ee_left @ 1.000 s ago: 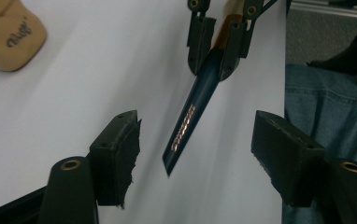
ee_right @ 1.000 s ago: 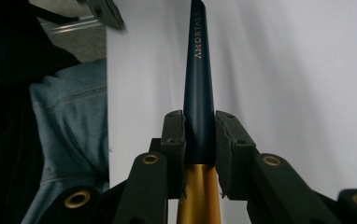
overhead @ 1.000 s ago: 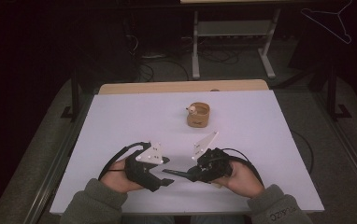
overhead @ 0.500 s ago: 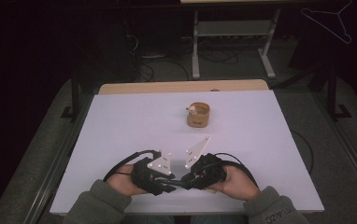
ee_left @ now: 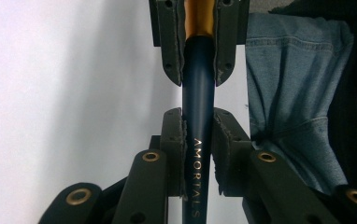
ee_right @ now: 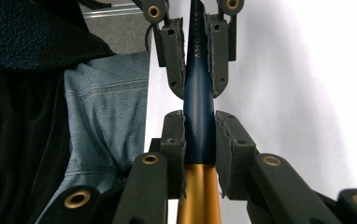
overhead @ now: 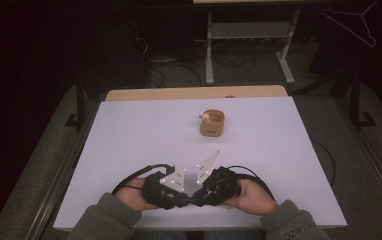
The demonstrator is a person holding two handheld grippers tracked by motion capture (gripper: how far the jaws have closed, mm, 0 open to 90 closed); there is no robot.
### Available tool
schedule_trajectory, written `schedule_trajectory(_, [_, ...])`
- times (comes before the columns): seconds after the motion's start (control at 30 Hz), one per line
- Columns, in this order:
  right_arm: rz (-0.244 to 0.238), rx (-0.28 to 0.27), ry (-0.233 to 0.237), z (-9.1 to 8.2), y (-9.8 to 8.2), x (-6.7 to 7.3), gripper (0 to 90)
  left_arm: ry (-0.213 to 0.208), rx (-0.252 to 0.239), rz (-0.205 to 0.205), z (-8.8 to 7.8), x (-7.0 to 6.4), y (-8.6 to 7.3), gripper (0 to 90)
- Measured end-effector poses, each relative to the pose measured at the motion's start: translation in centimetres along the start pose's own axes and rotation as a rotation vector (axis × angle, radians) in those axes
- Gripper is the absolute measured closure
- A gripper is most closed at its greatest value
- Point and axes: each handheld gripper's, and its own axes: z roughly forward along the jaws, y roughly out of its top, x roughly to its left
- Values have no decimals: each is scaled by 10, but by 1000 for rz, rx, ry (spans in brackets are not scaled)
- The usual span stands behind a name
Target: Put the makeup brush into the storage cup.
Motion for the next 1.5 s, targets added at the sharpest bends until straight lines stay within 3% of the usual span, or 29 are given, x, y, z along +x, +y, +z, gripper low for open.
schedule_trajectory(0.07, [-3, 0, 3, 0, 0, 0, 736, 0, -4, 14, 0, -1, 0, 769])
schedule_trajectory(0.1, [-8, -1, 6, 0, 0, 0, 736, 3, -11, 2, 1, -3, -1, 771])
schedule_trajectory(0.23, [0, -13, -7, -3, -2, 0, 726, 31, -32, 35, -3, -3, -1, 775])
schedule_trajectory(0.33, [-4, -38, -6, -6, -3, -1, 712, 35, -54, 28, -6, -3, -1, 776])
schedule_trajectory(0.4, [4, -30, -5, -6, -5, -3, 659, 41, -53, 25, -7, -2, -3, 777])
schedule_trajectory(0.6, [8, -7, -12, -3, -12, -6, 627, 43, -74, 5, -10, -2, -7, 777])
schedule_trajectory(0.73, [12, -6, -5, -6, -18, -9, 634, 40, -95, -7, -14, 0, -11, 776])
schedule_trajectory(0.8, [1, -24, 3, -10, -19, -9, 682, 27, -105, -15, -14, 0, -11, 776])
schedule_trajectory(0.93, [11, 0, 13, -11, -17, -7, 689, 7, -91, -21, -10, 1, -11, 770])
schedule_trajectory(1.07, [-8, 29, 3, -11, -13, -4, 691, -2, -41, -18, -2, -1, -9, 763])
schedule_trajectory(1.23, [-20, 23, -11, -16, -9, -3, 691, -11, -33, -25, 2, -1, -7, 760])
schedule_trajectory(1.4, [-26, 9, -28, -22, -5, -1, 690, 13, -33, -26, 2, -1, -5, 768])
schedule_trajectory(1.5, [2, -39, -37, -32, -5, -4, 682, 43, -54, -25, -2, 0, -5, 775])
